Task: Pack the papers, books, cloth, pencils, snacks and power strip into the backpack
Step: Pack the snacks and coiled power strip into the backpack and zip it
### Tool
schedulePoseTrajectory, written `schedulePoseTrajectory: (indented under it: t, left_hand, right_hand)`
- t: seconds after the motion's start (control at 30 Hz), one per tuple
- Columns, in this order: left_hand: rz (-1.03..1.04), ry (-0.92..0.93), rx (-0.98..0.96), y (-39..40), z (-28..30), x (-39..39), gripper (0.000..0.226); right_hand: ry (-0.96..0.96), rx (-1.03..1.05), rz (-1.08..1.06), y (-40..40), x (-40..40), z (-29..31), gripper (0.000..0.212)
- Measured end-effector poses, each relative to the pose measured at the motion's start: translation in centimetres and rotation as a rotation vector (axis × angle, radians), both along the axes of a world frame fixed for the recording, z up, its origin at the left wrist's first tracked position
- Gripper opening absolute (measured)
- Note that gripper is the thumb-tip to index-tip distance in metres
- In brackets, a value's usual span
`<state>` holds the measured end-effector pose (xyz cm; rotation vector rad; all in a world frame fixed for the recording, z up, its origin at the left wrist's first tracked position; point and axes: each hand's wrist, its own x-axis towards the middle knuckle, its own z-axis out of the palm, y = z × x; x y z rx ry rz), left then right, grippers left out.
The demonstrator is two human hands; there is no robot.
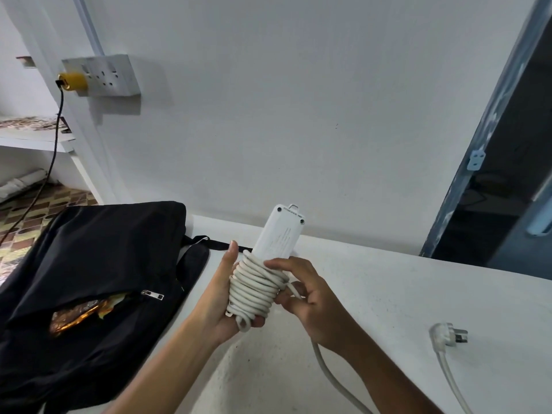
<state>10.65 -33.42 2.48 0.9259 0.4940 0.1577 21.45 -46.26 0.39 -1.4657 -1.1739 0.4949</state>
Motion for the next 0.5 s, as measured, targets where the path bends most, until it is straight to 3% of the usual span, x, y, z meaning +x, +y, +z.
schedulePoseTrajectory:
  t: [0.17,0.23,0.3,0.4,0.5]
  left_hand:
    - [0.043,0.089,0.009,0.0,0.2,0.1,0.05]
    - [0.067,0.077,0.042,0.3,0.4,0.3,0.047]
    - [0.137,0.031,0.147,0.7,1.1,0.5,0.045]
    - [0.359,-0.011,0.534,2.7,2.1,0.4,0.046]
    - [0.524,0.084,0.996,6.2,2.1,-0.2,0.05]
  right_hand:
    - [0.062,-0.028,0.055,-0.5,0.2,1.0,0.059]
    - [-0.005,-0.045,0.003,-0.5,0.0,1.2,0.061]
    - [0.107,-0.086,-0.125,-0.3,-0.1,1.3,0.06]
    - [0.434,-0.226,-0.111,-1.3,0.3,1.8,0.039]
    - [0.367,-0.408,0.031,-3.2,1.0,2.2,0.019]
